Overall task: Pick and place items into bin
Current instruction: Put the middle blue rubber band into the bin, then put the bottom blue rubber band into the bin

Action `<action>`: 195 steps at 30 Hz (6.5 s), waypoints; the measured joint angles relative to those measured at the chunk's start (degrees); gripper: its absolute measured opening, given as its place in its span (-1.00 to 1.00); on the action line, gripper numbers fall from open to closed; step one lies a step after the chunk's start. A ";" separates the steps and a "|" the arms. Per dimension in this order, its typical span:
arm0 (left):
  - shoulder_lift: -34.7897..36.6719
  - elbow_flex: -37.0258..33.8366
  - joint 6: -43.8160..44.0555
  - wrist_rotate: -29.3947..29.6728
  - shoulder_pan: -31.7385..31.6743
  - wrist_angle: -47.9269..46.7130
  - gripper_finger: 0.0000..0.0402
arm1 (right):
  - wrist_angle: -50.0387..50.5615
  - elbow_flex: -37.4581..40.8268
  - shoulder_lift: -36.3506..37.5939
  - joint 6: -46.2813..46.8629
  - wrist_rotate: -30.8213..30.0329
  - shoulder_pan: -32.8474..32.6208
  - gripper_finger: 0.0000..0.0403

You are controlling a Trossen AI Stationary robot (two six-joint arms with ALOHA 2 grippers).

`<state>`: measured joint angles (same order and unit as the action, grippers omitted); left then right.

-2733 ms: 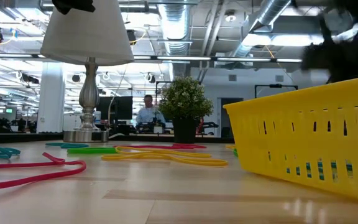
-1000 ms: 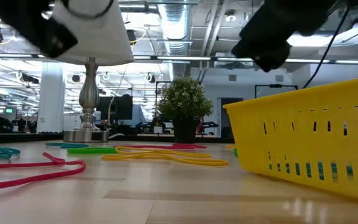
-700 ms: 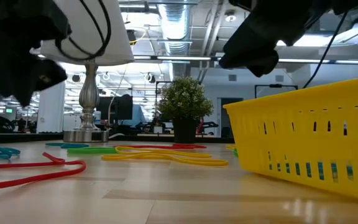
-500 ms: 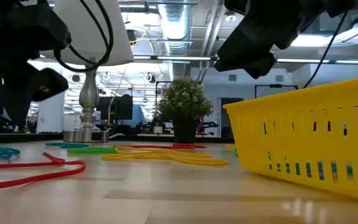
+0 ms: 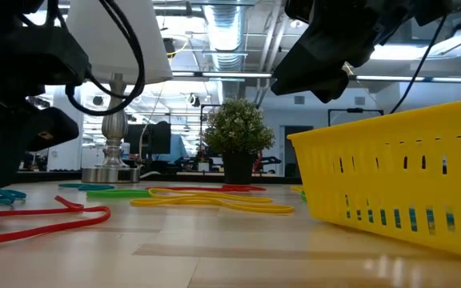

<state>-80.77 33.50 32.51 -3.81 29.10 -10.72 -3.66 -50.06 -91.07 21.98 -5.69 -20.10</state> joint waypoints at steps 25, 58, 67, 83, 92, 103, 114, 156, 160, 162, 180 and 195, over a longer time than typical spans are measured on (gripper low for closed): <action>-4.49 0.15 7.37 7.46 5.07 0.64 -0.42 | 0.20 0.00 0.00 -0.11 -0.03 0.00 -0.47; -7.77 28.89 -43.95 18.55 -4.25 11.41 -1.00 | 13.86 -0.04 20.69 15.90 -5.33 -5.03 -0.47; -20.57 28.89 -43.57 9.34 -7.78 36.38 -1.00 | 22.08 -0.02 29.52 15.07 -22.75 -7.50 -0.47; -42.10 38.52 -29.62 5.63 -7.87 45.45 -0.95 | 21.27 -0.02 24.60 15.10 -21.55 -7.19 -0.47; -44.89 44.62 -24.25 7.51 -7.69 43.99 -0.59 | 21.58 -0.02 21.06 15.08 -15.70 -7.34 -0.46; -41.16 62.77 -12.35 -4.94 -5.07 -14.04 -0.37 | 22.18 0.00 20.52 15.04 -13.75 -11.79 -0.46; -30.96 75.82 19.33 32.14 12.33 -65.96 -0.37 | 23.69 0.00 20.52 16.29 -14.19 -17.14 -0.46; -33.53 55.25 48.34 23.43 27.03 -69.59 -0.37 | 17.76 -0.02 10.14 16.59 -13.64 -16.83 -0.46; -23.75 54.55 52.11 28.89 28.02 -74.31 -0.37 | 17.84 -0.02 10.14 16.59 -13.64 -16.85 -0.46; -19.04 51.11 56.65 31.87 28.77 -69.41 -0.37 | 17.84 -0.02 10.14 16.59 -13.63 -16.94 -0.46; -20.88 27.36 55.19 25.62 27.02 -21.25 -0.37 | 18.03 -0.02 10.16 16.46 -13.64 -17.01 -0.46; -26.84 27.78 50.40 22.21 25.33 -21.33 -0.55 | 18.07 -0.02 10.19 16.46 -13.64 -17.00 -0.46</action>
<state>-107.61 61.28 82.92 18.39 54.43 -32.05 14.40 -50.09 -80.88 38.44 -19.34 -37.10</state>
